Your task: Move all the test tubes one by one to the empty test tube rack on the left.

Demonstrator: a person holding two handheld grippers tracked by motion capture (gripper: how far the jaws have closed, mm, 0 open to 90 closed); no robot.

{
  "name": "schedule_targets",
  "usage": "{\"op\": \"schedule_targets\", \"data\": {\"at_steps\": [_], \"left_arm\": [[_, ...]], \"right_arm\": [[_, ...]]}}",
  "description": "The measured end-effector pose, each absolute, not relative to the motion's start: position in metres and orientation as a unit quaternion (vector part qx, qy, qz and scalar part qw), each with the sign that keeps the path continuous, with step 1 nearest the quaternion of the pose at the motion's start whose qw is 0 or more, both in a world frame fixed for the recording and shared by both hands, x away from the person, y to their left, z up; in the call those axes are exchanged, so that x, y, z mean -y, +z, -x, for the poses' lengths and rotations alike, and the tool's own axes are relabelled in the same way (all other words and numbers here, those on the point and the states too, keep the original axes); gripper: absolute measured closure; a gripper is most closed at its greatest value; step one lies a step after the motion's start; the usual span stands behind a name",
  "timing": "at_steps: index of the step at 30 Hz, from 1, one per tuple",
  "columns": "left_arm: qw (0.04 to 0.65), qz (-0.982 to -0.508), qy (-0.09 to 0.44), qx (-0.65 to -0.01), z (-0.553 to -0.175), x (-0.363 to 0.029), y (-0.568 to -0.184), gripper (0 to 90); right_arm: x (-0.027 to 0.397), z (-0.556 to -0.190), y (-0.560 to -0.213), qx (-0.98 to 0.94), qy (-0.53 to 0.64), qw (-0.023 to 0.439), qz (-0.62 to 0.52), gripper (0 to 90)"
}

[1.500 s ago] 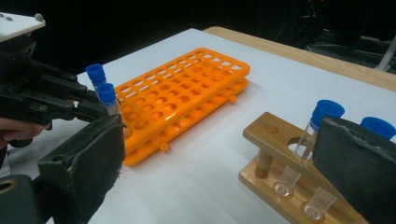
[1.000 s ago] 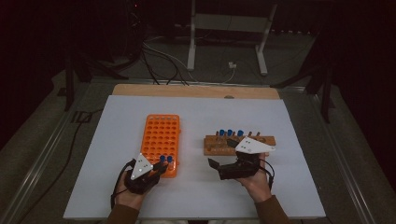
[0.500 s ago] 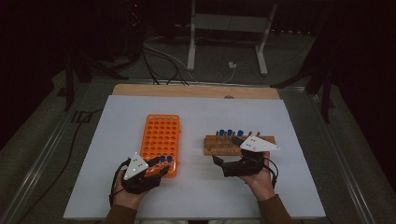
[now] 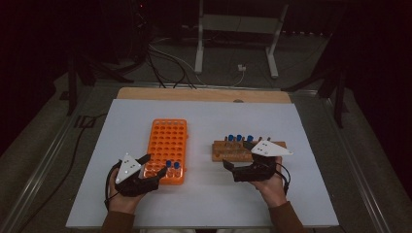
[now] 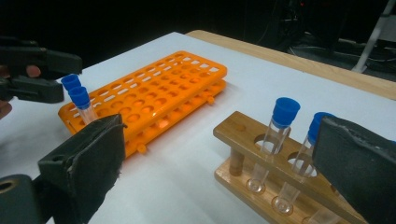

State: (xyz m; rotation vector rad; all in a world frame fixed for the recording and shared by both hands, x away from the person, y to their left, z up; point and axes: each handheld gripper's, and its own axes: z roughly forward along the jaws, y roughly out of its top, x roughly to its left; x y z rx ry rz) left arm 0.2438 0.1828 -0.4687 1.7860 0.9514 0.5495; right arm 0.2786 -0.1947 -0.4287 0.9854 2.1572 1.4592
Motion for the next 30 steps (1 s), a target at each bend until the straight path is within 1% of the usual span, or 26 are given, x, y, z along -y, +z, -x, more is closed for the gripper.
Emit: {"op": "schedule_targets", "data": {"at_steps": [4,7,12,22,23,29,30], "left_arm": [[0.509,-0.731,0.228,-0.394,-0.242,-0.189,-0.465,17.7],[0.520,-0.723,0.228,-0.395,-0.241,-0.195,-0.462,15.2],[0.513,-0.714,0.241,-0.411,-0.241,-0.203,-0.458,1.0],[0.513,-0.706,0.241,-0.424,-0.244,-0.211,-0.458,0.5],[0.513,-0.707,0.240,-0.424,-0.245,-0.212,-0.458,0.5],[0.509,-0.704,0.255,-0.425,-0.243,-0.216,-0.454,0.7],[0.513,-0.702,0.251,-0.425,-0.244,-0.217,-0.455,0.6]], "right_arm": [[0.197,-0.279,-0.428,-0.760,0.517,0.180,-0.351,2.7],[0.200,-0.280,-0.426,-0.756,0.518,0.183,-0.355,2.7],[0.208,-0.282,-0.424,-0.749,0.520,0.190,-0.363,2.7],[0.227,-0.289,-0.423,-0.737,0.507,0.223,-0.387,2.7],[0.229,-0.290,-0.424,-0.735,0.505,0.225,-0.393,4.4],[0.241,-0.301,-0.432,-0.732,0.486,0.229,-0.419,7.1],[0.242,-0.304,-0.433,-0.731,0.485,0.230,-0.421,8.9]]}}
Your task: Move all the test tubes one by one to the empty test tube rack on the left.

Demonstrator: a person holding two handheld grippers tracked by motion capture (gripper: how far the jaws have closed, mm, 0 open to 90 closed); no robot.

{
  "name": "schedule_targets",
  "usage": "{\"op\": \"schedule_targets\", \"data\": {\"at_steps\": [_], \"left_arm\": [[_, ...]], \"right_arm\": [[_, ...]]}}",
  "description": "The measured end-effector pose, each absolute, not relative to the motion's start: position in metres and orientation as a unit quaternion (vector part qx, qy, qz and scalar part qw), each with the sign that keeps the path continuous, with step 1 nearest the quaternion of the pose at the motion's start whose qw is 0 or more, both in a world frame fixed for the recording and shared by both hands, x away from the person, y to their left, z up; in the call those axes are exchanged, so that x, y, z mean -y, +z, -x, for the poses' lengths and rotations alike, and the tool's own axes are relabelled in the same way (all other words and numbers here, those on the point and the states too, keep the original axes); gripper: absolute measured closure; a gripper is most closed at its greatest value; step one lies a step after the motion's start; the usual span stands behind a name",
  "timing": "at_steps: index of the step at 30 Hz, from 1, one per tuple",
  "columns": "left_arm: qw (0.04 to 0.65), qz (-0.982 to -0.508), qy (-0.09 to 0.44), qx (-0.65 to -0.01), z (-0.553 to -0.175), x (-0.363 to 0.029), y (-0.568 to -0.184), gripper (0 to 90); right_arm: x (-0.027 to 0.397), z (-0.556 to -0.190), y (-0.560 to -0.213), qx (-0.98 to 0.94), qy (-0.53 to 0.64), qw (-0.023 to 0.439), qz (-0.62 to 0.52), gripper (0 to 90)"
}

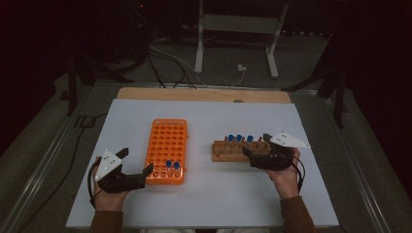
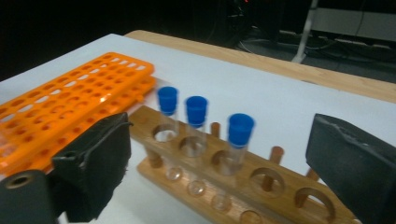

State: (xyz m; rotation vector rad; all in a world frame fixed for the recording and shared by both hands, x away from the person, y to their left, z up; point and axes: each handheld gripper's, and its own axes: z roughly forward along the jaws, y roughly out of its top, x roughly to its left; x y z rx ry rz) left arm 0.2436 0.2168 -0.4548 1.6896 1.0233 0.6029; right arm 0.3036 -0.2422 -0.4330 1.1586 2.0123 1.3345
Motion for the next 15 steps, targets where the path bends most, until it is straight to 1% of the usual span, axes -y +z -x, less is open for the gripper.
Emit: {"op": "schedule_targets", "data": {"at_steps": [4,8,14,15], "left_arm": [[0.513,-0.696,0.248,-0.437,-0.244,-0.220,-0.458,0.8],[0.515,-0.689,0.250,-0.444,-0.244,-0.221,-0.458,0.8],[0.514,-0.682,0.252,-0.455,-0.244,-0.225,-0.460,0.8],[0.514,-0.682,0.252,-0.456,-0.244,-0.226,-0.460,0.8]], "right_arm": [[0.244,-0.312,-0.439,-0.733,0.481,0.225,-0.424,17.1],[0.242,-0.318,-0.448,-0.737,0.470,0.226,-0.429,28.1],[0.241,-0.322,-0.455,-0.740,0.464,0.232,-0.428,50.4],[0.241,-0.322,-0.456,-0.742,0.463,0.232,-0.426,53.0]]}}
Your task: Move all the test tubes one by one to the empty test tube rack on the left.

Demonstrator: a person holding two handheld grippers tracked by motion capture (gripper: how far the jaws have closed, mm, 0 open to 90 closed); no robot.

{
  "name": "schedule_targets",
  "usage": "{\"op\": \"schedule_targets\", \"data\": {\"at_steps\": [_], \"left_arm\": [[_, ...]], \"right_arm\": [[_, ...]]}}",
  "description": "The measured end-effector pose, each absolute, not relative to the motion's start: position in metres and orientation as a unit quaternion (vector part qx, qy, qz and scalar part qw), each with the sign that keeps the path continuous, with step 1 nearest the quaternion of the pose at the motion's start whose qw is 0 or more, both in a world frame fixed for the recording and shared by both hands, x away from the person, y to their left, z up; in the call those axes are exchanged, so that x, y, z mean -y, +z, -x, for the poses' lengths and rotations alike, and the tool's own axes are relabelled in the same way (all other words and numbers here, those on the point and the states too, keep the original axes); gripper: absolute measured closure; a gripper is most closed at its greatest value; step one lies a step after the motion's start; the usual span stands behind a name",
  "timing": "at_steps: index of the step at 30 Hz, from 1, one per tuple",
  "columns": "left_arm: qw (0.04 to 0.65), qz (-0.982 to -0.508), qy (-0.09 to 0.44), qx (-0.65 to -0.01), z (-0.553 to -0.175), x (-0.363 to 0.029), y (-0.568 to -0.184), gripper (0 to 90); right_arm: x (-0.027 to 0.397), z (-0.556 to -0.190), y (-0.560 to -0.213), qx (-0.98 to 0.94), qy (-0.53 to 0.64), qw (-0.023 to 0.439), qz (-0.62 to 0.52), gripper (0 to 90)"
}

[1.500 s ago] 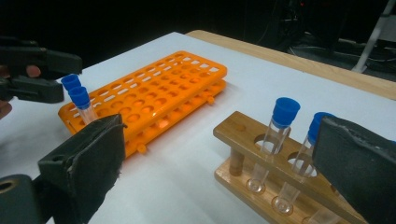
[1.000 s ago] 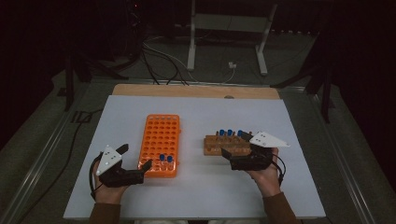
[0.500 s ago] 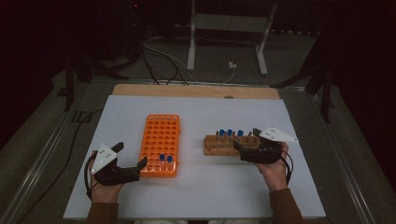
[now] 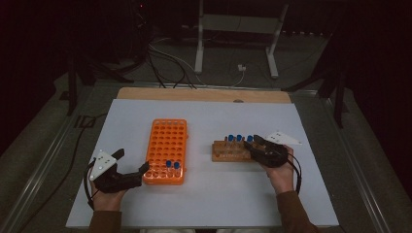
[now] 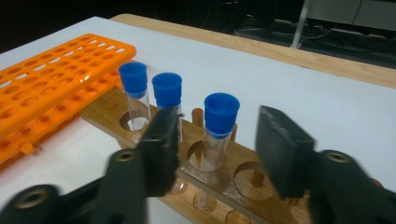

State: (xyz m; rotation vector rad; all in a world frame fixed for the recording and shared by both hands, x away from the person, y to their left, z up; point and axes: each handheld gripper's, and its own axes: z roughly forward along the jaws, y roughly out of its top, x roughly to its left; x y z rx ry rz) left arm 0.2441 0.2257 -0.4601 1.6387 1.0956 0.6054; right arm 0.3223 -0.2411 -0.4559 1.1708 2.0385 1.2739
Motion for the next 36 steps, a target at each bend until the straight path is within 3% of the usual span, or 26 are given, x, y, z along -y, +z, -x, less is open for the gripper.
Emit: {"op": "schedule_targets", "data": {"at_steps": [20,36], "left_arm": [[0.505,-0.685,0.250,-0.463,-0.245,-0.223,-0.463,0.9],[0.503,-0.685,0.248,-0.465,-0.245,-0.223,-0.464,0.9]], "right_arm": [[0.235,-0.324,-0.469,-0.743,0.461,0.240,-0.420,75.6],[0.234,-0.323,-0.464,-0.744,0.464,0.244,-0.415,77.1]]}}
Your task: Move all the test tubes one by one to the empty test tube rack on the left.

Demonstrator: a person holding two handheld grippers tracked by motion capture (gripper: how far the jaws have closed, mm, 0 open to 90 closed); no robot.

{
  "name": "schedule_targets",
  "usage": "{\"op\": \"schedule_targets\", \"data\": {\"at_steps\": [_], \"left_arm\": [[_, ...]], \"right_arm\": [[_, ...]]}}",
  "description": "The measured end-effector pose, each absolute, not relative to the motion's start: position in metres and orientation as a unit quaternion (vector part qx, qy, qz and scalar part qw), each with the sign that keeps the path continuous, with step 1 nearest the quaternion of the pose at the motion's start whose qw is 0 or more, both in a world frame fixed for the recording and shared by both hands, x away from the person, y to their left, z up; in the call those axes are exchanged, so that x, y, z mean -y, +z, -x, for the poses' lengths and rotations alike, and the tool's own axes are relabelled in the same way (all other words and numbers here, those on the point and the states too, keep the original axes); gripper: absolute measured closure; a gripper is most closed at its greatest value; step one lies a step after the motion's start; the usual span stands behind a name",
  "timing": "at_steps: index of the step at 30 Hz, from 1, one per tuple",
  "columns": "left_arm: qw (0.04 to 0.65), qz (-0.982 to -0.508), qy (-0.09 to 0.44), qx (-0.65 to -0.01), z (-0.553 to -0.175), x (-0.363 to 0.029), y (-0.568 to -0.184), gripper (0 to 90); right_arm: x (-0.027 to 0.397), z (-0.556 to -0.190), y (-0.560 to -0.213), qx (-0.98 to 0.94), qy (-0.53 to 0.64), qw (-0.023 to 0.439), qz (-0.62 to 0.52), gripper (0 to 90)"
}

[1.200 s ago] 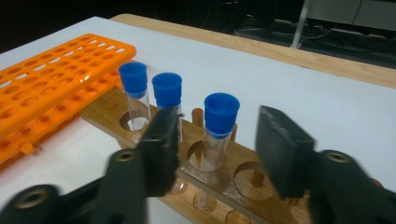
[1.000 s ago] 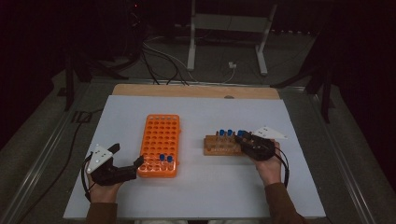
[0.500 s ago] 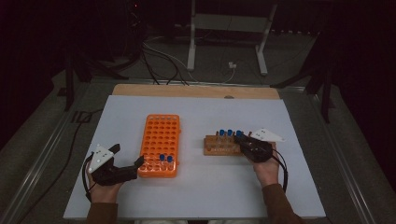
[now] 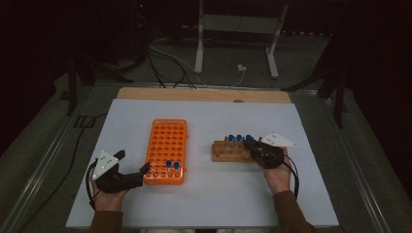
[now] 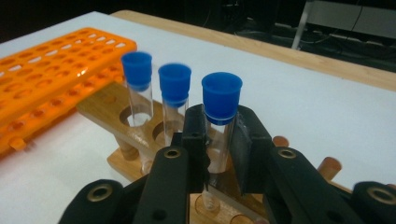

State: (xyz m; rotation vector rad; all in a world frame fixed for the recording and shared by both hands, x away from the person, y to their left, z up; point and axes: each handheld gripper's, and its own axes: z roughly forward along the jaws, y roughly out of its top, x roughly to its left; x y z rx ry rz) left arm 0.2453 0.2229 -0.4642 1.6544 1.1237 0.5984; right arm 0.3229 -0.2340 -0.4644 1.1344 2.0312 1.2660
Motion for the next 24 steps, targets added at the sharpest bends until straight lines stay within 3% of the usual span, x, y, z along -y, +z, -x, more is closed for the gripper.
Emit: {"op": "schedule_targets", "data": {"at_steps": [24], "left_arm": [[0.501,-0.686,0.250,-0.464,-0.245,-0.222,-0.465,0.8]], "right_arm": [[0.234,-0.320,-0.431,-0.733,0.486,0.251,-0.406,77.1]]}}
